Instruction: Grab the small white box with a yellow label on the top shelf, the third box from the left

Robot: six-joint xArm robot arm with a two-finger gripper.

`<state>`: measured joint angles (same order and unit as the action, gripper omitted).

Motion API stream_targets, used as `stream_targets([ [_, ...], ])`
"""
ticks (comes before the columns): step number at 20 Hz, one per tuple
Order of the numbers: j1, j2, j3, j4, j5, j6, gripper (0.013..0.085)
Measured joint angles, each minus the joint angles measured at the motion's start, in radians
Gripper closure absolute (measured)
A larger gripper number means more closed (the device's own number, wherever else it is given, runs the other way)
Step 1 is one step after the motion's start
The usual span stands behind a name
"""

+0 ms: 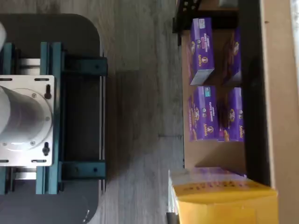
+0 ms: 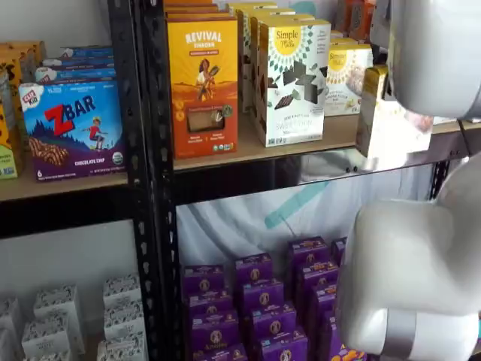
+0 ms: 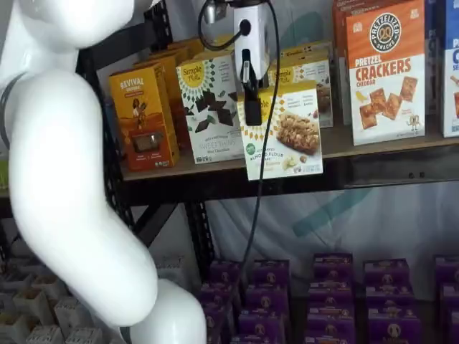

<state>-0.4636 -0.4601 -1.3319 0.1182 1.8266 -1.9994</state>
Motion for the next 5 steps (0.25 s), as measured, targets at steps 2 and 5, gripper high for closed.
stream_targets([
  [2, -0.008, -0.029, 0.029, 0.001, 0.001, -0.008, 0.0650],
  [5, -0.019, -0.073, 0.072, 0.004, 0.003, -0.018, 0.0650],
])
